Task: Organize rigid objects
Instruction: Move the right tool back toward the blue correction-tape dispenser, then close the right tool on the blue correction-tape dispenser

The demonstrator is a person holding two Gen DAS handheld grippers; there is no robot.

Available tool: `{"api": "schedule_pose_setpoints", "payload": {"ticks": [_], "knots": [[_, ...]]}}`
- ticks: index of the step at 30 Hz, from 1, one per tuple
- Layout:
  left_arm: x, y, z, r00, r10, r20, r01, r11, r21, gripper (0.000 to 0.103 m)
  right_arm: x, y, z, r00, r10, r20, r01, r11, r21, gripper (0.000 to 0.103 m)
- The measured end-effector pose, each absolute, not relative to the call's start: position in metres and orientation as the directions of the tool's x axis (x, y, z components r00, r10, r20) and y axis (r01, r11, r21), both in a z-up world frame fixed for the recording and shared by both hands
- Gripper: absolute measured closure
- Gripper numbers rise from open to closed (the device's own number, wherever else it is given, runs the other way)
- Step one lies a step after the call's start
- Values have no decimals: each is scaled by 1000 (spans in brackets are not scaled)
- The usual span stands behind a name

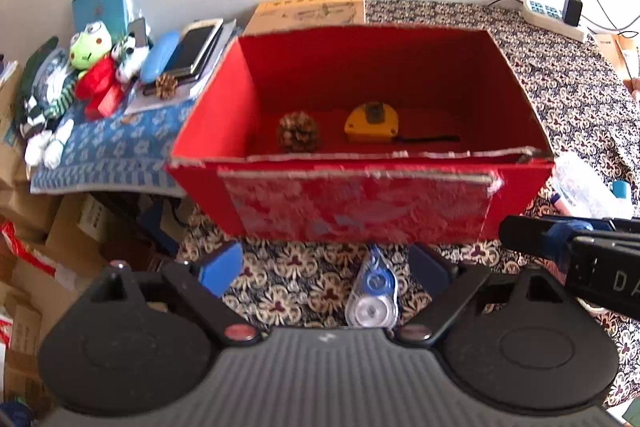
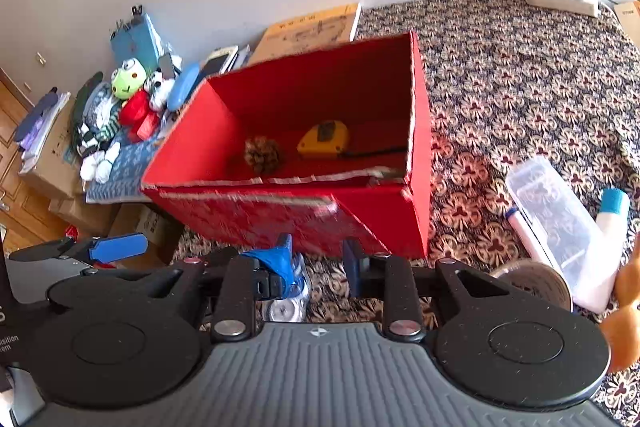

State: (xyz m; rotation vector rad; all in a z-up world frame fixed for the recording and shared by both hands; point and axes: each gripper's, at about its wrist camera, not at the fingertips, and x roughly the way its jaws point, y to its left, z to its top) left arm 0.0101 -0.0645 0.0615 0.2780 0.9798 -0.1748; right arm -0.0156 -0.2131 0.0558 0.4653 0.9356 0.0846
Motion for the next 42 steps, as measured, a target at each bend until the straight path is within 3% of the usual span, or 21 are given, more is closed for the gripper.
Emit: {"api": "schedule_pose_setpoints", "payload": {"ticks": [21,27,37,42], "knots": [[2,-34,20,464,11,-886,223,966,128,13,-13,-188,16,487,359,-796,107,880,462,93],[10,-23,8,433,-50,-900,273,959,78,14,-4,-186,-2,461,371,-806,151,862,483,93],[23,-25,-10,333,-313,-889,411,897,-163,15,16,-178,-24,439,405,-802,213,820,531,93],[30,-38,-23,286,-346,-893,474,862,-182,15,25,-173,-33,424,414,-806,231,811,538,93]]}}
